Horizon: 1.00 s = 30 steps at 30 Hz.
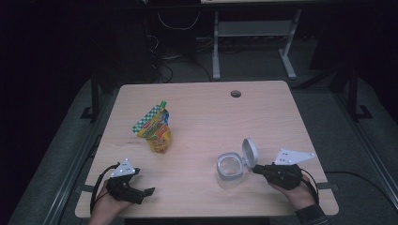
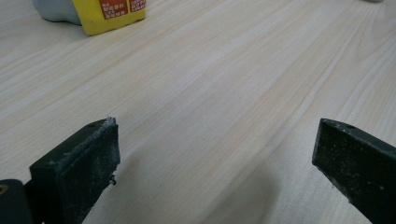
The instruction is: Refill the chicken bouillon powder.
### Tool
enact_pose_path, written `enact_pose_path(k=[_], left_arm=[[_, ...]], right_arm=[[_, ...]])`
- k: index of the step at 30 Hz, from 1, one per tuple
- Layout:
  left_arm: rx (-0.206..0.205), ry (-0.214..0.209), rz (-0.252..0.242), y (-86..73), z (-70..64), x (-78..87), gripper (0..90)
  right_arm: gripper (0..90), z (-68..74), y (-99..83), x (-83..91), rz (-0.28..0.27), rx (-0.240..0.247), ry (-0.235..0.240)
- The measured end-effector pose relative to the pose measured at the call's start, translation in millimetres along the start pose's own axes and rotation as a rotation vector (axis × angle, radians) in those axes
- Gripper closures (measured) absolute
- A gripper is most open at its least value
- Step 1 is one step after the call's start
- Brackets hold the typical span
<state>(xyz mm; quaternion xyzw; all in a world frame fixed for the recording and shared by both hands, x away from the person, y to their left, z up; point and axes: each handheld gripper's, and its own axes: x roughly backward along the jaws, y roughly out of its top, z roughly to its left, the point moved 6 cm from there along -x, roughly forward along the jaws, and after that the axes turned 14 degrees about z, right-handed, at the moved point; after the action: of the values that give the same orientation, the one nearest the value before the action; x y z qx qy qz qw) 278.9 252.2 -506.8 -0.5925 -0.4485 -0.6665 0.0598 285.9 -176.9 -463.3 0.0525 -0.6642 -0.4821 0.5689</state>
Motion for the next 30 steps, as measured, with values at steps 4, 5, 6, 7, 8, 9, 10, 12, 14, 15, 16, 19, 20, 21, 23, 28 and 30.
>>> enact_pose_path(k=[4,5,6,7,8,9,10,12,14,15,16,19,20,21,23,28,30], left_arm=[[0.004,0.004,-0.003,0.3,0.1,1.0,0.2],[0.012,0.006,-0.02,1.4,-0.1,1.4,0.2],[0.012,0.011,-0.024,1.9,0.7,2.7,0.2],[0.022,0.018,-0.029,2.7,1.3,3.9,0.1],[0.025,0.024,-0.037,3.5,1.7,5.2,0.1],[0.032,0.029,-0.042,4.5,2.3,6.9,0.2],[0.029,0.039,-0.046,5.8,3.5,9.0,0.1],[0.039,0.045,-0.066,10.2,3.6,12.5,0.2],[0.052,0.035,-0.09,14.2,2.6,13.4,0.2],[0.046,0.04,-0.091,15.1,2.2,13.3,0.2],[0.039,0.05,-0.087,15.7,1.3,12.5,0.2],[0.036,0.045,-0.071,11.9,-1.2,8.4,0.2],[0.034,0.037,-0.075,11.1,-2.4,8.4,0.2],[0.037,0.041,-0.079,10.6,-2.5,8.6,0.2],[0.03,0.04,-0.08,9.8,-2.6,9.4,0.1],[0.032,0.069,-0.089,6.7,-4.6,16.4,0.1],[0.045,0.064,-0.102,7.9,-4.8,18.2,0.2]], right_arm=[[90.0,-3.1,1.9,-1.5,0.0,-0.002,-0.004],[90.0,-2.9,1.9,-1.7,0.0,-0.001,-0.004],[90.0,-2.0,1.4,-1.8,0.003,0.0,-0.001],[90.0,-1.2,0.7,-1.9,0.006,-0.001,0.0],[90.0,-0.5,-0.2,-1.9,0.007,0.002,-0.001],[89.9,0.3,-1.3,-1.7,0.007,0.004,-0.001],[89.5,0.5,-2.5,-1.3,0.006,0.001,-0.002],[86.5,0.3,-4.7,-0.4,0.002,-0.013,0.002],[84.3,0.5,-6.4,1.0,0.004,-0.021,0.004],[82.9,0.8,-7.1,1.9,0.003,-0.022,0.005],[81.2,1.2,-7.7,2.8,0.004,-0.03,0.004],[74.3,2.0,-10.0,2.6,0.005,-0.052,0.0],[72.1,3.1,-11.3,2.2,0.013,-0.052,0.002],[69.3,4.3,-12.6,1.7,0.02,-0.049,0.004],[64.2,6.9,-14.2,1.8,0.032,-0.044,0.006],[51.1,16.4,-14.8,3.0,0.017,-0.026,0.027],[46.9,21.1,-15.5,2.8,0.009,-0.028,0.04]])
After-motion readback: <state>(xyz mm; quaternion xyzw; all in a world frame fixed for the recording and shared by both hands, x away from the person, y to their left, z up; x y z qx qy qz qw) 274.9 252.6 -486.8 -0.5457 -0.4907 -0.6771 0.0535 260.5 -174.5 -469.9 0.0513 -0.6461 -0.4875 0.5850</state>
